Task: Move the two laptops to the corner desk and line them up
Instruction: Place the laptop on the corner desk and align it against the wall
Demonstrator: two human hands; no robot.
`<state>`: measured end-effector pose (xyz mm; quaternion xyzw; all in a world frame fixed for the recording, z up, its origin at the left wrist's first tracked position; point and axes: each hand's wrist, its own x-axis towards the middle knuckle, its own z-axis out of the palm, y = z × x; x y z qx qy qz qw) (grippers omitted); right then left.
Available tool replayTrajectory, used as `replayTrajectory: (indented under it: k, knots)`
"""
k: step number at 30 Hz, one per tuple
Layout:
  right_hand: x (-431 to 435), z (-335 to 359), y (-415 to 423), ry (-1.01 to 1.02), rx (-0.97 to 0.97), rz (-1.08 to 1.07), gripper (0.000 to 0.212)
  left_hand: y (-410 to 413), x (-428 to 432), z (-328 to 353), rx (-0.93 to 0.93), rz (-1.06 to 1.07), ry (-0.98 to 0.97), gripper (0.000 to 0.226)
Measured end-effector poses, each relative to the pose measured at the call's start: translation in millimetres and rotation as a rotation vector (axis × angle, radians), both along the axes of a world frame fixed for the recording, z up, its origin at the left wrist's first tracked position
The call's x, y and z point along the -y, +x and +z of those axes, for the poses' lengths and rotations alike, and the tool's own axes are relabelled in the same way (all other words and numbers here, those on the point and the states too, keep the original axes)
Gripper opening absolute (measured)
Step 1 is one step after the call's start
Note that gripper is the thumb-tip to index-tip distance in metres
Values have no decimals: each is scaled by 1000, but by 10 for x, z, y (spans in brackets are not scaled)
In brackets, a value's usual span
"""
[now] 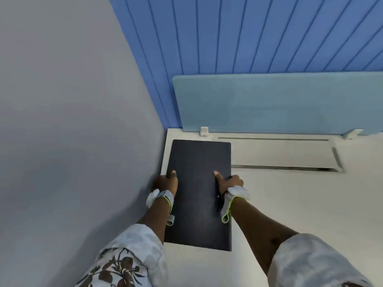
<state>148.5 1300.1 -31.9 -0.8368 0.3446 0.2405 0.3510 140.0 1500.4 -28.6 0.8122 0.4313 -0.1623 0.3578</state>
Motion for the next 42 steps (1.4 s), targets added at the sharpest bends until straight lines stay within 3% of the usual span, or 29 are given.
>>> replayTrajectory:
  k: [26,42]
  knots:
    - [-135,25,310,-70,-44,107,85,187,-51,-87,32,73,49,55]
    - [-193,71,305,-75,10,26,88,156,-16,-63,-19,37,136,62]
